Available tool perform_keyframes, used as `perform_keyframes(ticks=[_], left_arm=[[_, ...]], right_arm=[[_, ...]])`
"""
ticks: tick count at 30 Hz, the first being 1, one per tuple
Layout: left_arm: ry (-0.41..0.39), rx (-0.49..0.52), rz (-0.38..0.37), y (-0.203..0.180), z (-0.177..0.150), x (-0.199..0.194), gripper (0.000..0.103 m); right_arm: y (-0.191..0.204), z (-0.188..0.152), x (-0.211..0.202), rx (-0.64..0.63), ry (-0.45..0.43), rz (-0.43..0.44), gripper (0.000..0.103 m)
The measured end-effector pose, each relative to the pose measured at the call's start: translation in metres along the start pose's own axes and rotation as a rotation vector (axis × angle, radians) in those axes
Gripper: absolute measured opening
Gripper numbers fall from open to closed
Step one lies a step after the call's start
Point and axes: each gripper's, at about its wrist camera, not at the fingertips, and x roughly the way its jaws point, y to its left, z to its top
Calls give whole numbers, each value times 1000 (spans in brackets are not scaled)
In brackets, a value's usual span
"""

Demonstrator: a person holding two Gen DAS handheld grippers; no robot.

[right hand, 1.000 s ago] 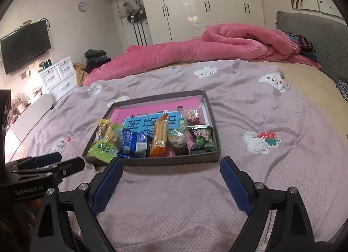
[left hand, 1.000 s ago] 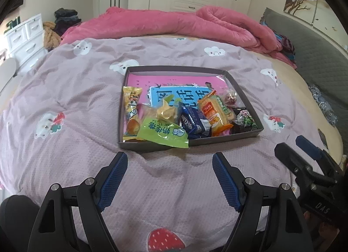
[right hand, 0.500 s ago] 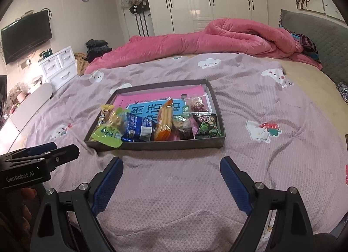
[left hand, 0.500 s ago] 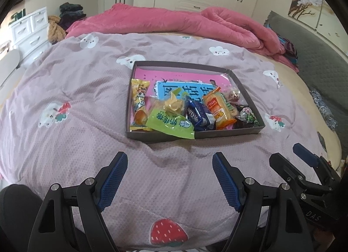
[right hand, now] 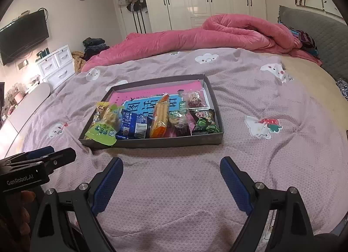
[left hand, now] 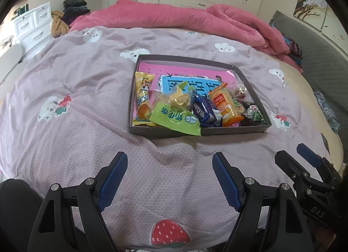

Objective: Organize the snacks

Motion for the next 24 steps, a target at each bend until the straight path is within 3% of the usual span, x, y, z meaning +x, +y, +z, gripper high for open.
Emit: perform_keyframes(ticks=[24], left_arm=[[10,8,28,-1,-1,3,81]], right_arm=[[-3,1,3,-4,2,-21,91]])
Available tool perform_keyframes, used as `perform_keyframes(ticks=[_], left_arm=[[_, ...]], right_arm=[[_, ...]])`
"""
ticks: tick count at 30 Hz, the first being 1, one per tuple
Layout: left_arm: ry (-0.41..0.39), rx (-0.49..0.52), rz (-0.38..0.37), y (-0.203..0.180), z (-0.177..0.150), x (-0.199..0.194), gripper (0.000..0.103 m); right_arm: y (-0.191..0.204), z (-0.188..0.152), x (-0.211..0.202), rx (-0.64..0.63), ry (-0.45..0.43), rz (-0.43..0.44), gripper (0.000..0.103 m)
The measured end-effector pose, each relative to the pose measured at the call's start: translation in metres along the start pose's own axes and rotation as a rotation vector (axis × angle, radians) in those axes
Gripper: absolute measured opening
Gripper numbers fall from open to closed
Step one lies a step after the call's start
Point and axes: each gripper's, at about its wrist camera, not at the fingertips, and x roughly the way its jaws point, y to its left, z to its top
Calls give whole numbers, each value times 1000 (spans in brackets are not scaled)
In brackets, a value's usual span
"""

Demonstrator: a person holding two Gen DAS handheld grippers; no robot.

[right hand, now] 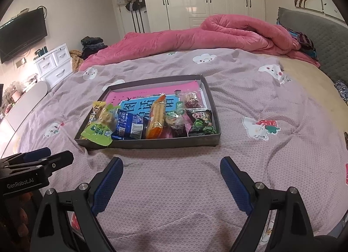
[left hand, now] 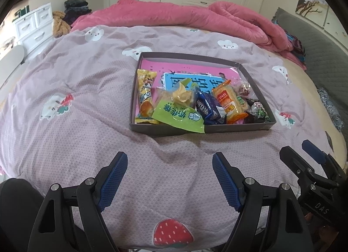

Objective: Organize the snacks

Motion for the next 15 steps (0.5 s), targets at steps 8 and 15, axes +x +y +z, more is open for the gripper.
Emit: perform_keyframes(ticks=[8,15], left_arm=[[2,1,3,0,0,0,81],[7,-3,5,1,0,1,81]], right_arm=[[-1,0,0,0,-1,-3,91],[-1,0,0,0,-1,-5,91]])
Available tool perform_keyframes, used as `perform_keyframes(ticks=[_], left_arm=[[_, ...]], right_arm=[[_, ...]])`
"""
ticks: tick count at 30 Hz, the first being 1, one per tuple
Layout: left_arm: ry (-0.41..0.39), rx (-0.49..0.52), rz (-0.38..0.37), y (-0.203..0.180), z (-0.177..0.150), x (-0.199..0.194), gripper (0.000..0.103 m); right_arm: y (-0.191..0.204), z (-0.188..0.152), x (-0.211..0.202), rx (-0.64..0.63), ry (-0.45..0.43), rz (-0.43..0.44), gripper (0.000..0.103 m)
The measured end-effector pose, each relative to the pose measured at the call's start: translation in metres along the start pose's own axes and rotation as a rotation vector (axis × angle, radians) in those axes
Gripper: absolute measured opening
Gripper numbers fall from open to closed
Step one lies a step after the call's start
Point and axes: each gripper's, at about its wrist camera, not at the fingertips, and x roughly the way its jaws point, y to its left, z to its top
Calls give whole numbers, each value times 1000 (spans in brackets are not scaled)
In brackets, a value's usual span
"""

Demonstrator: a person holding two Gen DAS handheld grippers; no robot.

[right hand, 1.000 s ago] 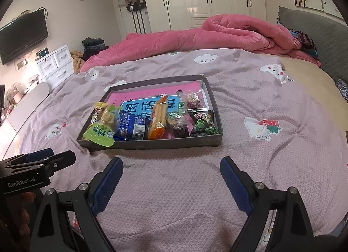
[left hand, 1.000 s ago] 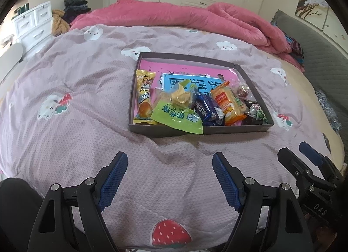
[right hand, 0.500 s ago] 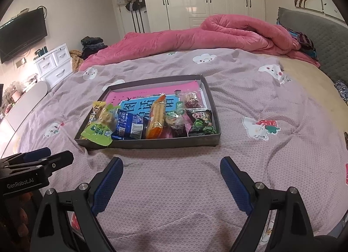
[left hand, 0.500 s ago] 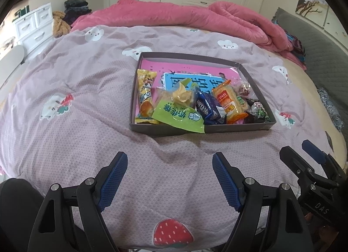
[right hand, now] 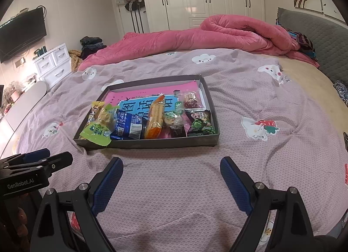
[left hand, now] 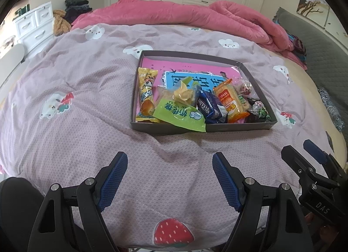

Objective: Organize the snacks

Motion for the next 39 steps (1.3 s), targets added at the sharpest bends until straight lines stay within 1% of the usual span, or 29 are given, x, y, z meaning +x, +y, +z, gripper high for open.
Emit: perform_keyframes(ticks=[21,39], left_arm=[[-1,11,12,-1,0,0,81],[-4,3,44,1,1,-1,81]], right_arm=[[3,-1,2,-14,6,3,91],[8,-2,4,-28,17,14,91]])
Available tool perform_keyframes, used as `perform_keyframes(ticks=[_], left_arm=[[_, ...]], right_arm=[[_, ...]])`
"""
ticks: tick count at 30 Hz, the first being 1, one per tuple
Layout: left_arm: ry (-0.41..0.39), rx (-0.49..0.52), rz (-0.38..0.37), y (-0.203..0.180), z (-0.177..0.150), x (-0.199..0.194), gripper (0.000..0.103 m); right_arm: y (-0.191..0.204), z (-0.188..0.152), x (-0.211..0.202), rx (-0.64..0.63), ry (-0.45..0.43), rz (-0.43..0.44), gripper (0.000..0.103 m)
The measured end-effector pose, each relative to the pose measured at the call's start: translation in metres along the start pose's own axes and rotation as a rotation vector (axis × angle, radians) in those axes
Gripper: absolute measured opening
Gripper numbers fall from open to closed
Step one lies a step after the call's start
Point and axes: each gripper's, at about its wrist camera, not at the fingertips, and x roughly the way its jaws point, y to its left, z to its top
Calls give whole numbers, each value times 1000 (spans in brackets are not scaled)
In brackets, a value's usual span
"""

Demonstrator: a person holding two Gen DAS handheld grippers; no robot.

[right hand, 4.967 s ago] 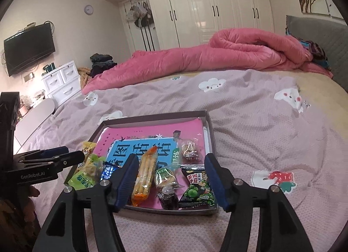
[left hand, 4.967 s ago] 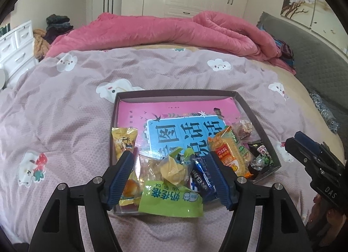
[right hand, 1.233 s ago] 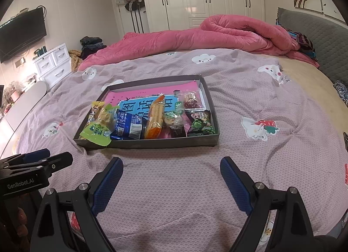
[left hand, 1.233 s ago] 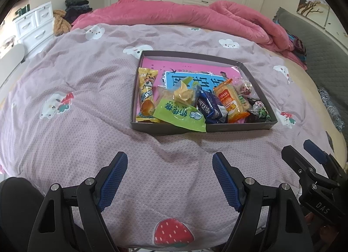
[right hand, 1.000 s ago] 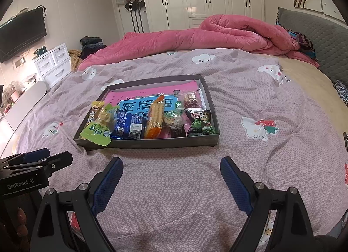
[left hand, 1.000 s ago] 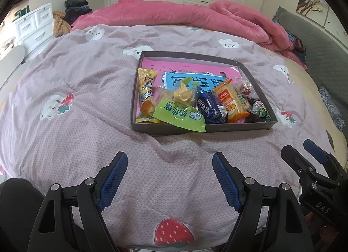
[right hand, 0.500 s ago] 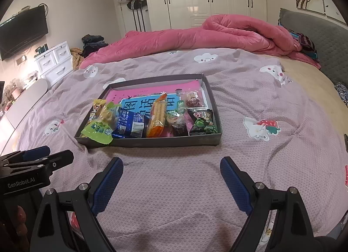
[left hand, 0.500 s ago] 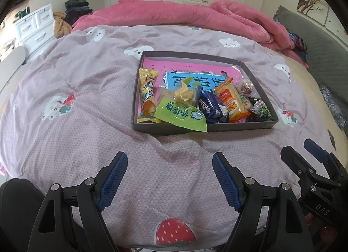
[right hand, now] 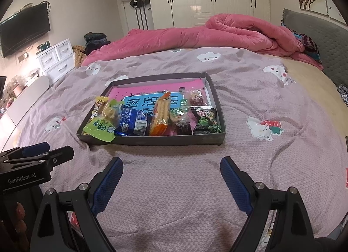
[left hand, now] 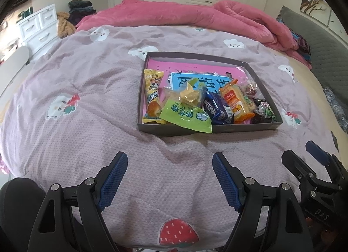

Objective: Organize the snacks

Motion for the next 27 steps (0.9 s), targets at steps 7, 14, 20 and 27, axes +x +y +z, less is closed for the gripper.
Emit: perform_keyframes(ticks=[7,14,20,27], left_arm=[[0,2,0,0,0,0,81],[-4,-1,8,0,0,1,81],[19,8,-15,-1,-1,8,81],[15,-36,-36,20,12,19,81]], right_arm=[[-1,0,1,10,0,4,91],[-4,1,1,22,-1,9,96],[-4,1,5,18,-2,18,99],[-29,10,21,63,-1,-9,101]])
